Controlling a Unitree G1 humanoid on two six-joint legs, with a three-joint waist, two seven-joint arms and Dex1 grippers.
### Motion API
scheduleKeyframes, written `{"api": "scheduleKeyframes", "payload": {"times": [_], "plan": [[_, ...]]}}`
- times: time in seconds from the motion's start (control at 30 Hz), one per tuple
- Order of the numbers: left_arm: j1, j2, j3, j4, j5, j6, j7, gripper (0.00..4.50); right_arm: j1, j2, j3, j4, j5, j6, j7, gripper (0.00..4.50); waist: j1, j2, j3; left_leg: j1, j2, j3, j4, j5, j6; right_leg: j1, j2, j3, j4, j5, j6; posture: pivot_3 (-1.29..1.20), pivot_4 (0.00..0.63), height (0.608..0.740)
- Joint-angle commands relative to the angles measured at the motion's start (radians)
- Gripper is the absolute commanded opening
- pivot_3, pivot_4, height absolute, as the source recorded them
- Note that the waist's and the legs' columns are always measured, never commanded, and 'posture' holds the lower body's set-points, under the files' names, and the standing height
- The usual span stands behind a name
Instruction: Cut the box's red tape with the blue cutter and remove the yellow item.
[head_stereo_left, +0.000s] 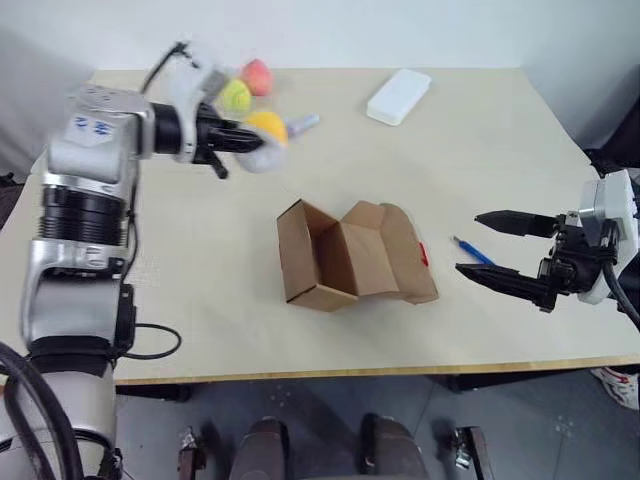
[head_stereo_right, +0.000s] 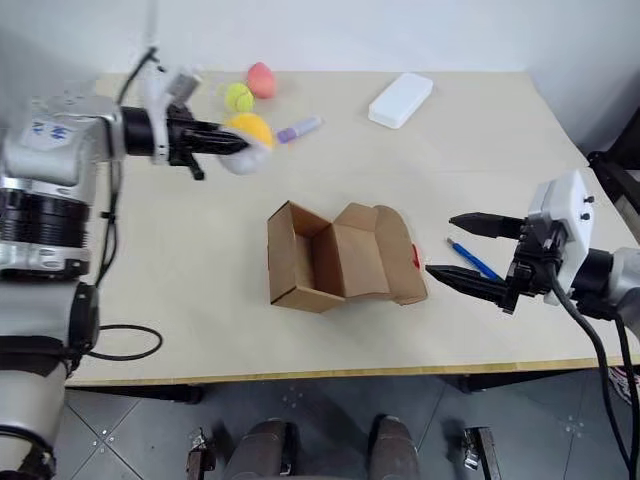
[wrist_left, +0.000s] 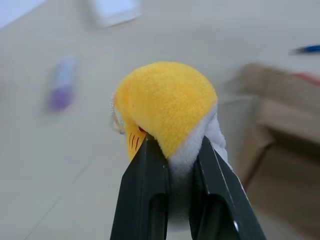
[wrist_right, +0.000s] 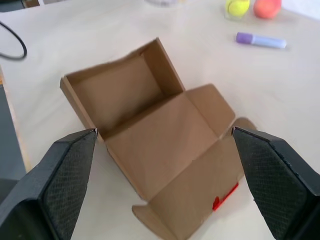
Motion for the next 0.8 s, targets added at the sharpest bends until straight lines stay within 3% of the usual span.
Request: {"api": "scheduleKeyframes", "payload": {"times": [0.03,0.17,0.37,0.63,0.8], "plan": [[0.079,0.081,0.008,-0.021,0.040,-0.012,0.021,0.14,-0.044,0.001,0.011,0.040,-0.007,-0.041,0.046,4.50,0.000,0.000,0.000,0.000,0.000,0.000,0.000,0.000,0.000,0.000,0.000,0.000,0.000,0.000,0.000,0.00,0.150,0.740],[0.216,0.187,0.031,-0.032,0.080,0.008,0.079,0.14,-0.110,0.028,0.068,0.123,-0.039,-0.094,0.100,4.50,-0.001,0.000,0.000,0.000,0.000,0.000,0.000,0.000,0.000,0.000,0.000,0.000,0.000,0.000,0.000,0.00,0.150,0.740],[0.272,0.261,0.120,0.029,0.055,-0.044,0.139,2.03,-0.159,0.067,0.119,0.270,-0.126,-0.227,0.213,4.50,0.007,-0.003,0.001,-0.001,0.000,0.000,0.001,0.000,0.000,0.000,0.000,0.000,0.000,0.000,0.001,0.00,0.150,0.740],[0.321,0.292,0.190,-0.006,-0.015,-0.053,0.092,4.48,-0.199,0.055,0.120,0.392,-0.134,-0.208,0.283,4.50,-0.004,-0.003,0.001,0.000,0.000,0.000,0.000,0.000,-0.001,0.000,0.000,0.000,0.001,0.001,0.001,0.00,0.150,0.740],[0.390,0.324,0.208,-0.067,-0.055,-0.032,0.035,4.48,-0.229,0.063,0.119,0.410,-0.148,-0.221,0.293,4.50,-0.022,-0.003,0.001,0.001,0.000,0.000,0.000,0.000,-0.001,0.000,0.000,0.000,0.002,0.001,0.001,0.00,0.150,0.740]]}}
